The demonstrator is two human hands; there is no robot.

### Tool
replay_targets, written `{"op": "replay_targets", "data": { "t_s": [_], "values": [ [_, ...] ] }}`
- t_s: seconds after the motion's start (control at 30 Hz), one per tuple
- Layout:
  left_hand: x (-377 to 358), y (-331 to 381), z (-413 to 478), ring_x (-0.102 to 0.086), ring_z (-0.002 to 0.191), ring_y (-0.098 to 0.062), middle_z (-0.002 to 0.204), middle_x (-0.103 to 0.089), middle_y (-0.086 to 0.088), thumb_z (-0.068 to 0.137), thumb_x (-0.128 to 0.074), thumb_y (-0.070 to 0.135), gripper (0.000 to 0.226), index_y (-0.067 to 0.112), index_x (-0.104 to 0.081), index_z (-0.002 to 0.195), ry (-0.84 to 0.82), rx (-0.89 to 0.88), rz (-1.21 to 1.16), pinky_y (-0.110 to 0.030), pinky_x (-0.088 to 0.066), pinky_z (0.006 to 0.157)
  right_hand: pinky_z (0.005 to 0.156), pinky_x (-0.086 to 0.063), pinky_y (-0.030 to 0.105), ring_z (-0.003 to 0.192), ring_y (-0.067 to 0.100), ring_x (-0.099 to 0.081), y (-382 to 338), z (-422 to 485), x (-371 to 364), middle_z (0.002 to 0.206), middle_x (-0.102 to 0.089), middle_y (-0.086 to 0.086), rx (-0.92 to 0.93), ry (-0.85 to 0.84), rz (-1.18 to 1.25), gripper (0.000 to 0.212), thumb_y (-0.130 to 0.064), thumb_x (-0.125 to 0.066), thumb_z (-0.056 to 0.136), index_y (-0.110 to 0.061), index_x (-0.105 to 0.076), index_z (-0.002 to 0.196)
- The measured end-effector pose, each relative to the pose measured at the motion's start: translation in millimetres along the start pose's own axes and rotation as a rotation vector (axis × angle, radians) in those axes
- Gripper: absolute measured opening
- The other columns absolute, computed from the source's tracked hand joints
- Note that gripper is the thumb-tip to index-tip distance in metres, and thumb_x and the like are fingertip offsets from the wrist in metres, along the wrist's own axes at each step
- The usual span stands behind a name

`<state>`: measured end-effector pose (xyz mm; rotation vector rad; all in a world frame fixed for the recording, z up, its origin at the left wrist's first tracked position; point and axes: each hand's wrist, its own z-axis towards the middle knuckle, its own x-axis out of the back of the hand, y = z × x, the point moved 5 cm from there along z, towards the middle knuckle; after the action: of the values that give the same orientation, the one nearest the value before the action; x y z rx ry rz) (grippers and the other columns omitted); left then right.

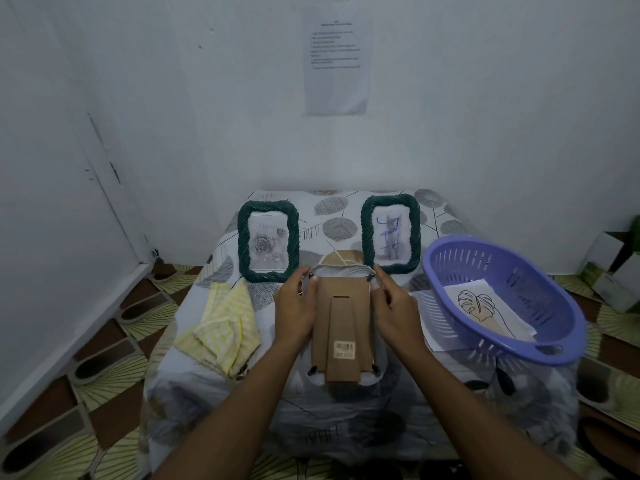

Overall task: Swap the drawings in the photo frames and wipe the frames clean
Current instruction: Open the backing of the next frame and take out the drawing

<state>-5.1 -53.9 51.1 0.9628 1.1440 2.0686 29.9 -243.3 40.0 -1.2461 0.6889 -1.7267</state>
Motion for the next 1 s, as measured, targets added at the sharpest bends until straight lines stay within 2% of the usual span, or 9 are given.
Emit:
{"op": "replay_targets", "data": {
  "t_s": [0.1,0.2,0.23,0.5,0.63,0.73,0.8,0.9,1.0],
  "values": [
    [0,4,-4,-0.054,0.097,-0.007,0.105,-0.058,0.007,0.097,-0.053,0.018,0.025,0.009,-0.063,0.118,-0.012,-0.04,0.027,-0.017,-0.038,0.08,0.055,-0.039,0.023,0.056,0.008,-0.052,-2,-1,4,0.063,-0.058,-0.005,-0.026,0.037,-0.025,0.042,-0.038,-0.045,0.098,-0.033,-0.047,0.14],
    [-1,7,-8,-0.055,0.093,-0.007,0.103,-0.059,0.006,0.097,-0.053,0.017,0.025,0.007,-0.063,0.118,-0.016,-0.091,0.061,-0.012,-0.036,0.076,0.078,-0.048,0.028,0.095,0.018,-0.064,1,2,7,0.108,-0.07,0.001,-0.096,0.101,-0.056,0.042,-0.044,-0.05,0.094,-0.031,-0.056,0.133],
    [-1,7,-8,-0.055,0.094,-0.007,0.102,-0.059,0.007,0.097,-0.053,0.017,0.025,0.007,-0.063,0.118,-0.018,-0.096,0.067,-0.012,-0.036,0.076,0.082,-0.05,0.031,0.1,0.02,-0.064,1,3,8,0.113,-0.07,0.002,-0.105,0.115,-0.066,0.04,-0.045,-0.051,0.093,-0.031,-0.058,0.13],
    [0,1,-5,-0.058,0.097,-0.01,0.105,-0.06,0.007,0.097,-0.051,0.014,0.027,0.008,-0.063,0.121,-0.043,-0.096,0.039,-0.014,-0.04,0.079,0.076,-0.052,0.029,0.081,0.009,-0.063,-5,5,12,0.106,-0.073,0.001,-0.007,0.097,-0.023,0.03,-0.026,-0.052,0.095,-0.024,-0.066,0.122],
    [-2,-3,-6,-0.058,0.097,-0.01,0.106,-0.062,0.006,0.097,-0.05,0.011,0.027,0.007,-0.064,0.12,-0.056,-0.111,0.026,-0.001,-0.037,0.076,0.073,-0.05,0.025,0.08,0.009,-0.064,-2,3,12,0.108,-0.072,0.002,0.0,0.084,-0.013,0.031,-0.023,-0.052,0.096,-0.023,-0.064,0.125],
    [-2,-7,-5,-0.058,0.102,-0.01,0.112,-0.063,0.004,0.098,-0.049,0.01,0.028,0.007,-0.063,0.122,-0.085,-0.109,-0.001,0.001,-0.037,0.081,0.069,-0.05,0.027,0.075,0.013,-0.063,1,3,11,0.103,-0.074,0.005,0.0,0.066,-0.006,0.032,-0.02,-0.051,0.097,-0.023,-0.062,0.127],
    [-3,-10,-4,-0.057,0.11,-0.011,0.121,-0.061,0.004,0.1,-0.045,0.013,0.03,0.009,-0.061,0.125,-0.132,-0.08,-0.049,-0.006,-0.039,0.092,0.062,-0.049,0.03,0.065,0.018,-0.06,4,4,8,0.091,-0.074,0.009,-0.009,0.017,0.005,0.036,-0.018,-0.047,0.098,-0.023,-0.058,0.131],
    [-5,-17,-2,-0.046,0.128,-0.007,0.14,-0.05,0.005,0.103,-0.039,0.023,0.038,0.016,-0.049,0.139,-0.257,0.015,-0.13,-0.019,-0.034,0.107,0.083,-0.053,0.042,0.095,0.031,-0.065,8,8,6,0.111,-0.07,0.015,-0.036,-0.027,0.015,0.037,-0.013,-0.045,0.099,-0.019,-0.056,0.134],
    [-3,-25,-4,-0.054,0.108,0.001,0.123,-0.057,0.015,0.104,-0.037,0.023,0.036,0.025,-0.044,0.139,-0.308,0.092,-0.154,-0.017,-0.041,0.096,0.092,-0.047,0.031,0.108,0.019,-0.059,7,14,10,0.121,-0.065,0.005,-0.078,-0.017,0.102,0.032,-0.015,-0.045,0.1,-0.015,-0.059,0.129]
  ]
}}
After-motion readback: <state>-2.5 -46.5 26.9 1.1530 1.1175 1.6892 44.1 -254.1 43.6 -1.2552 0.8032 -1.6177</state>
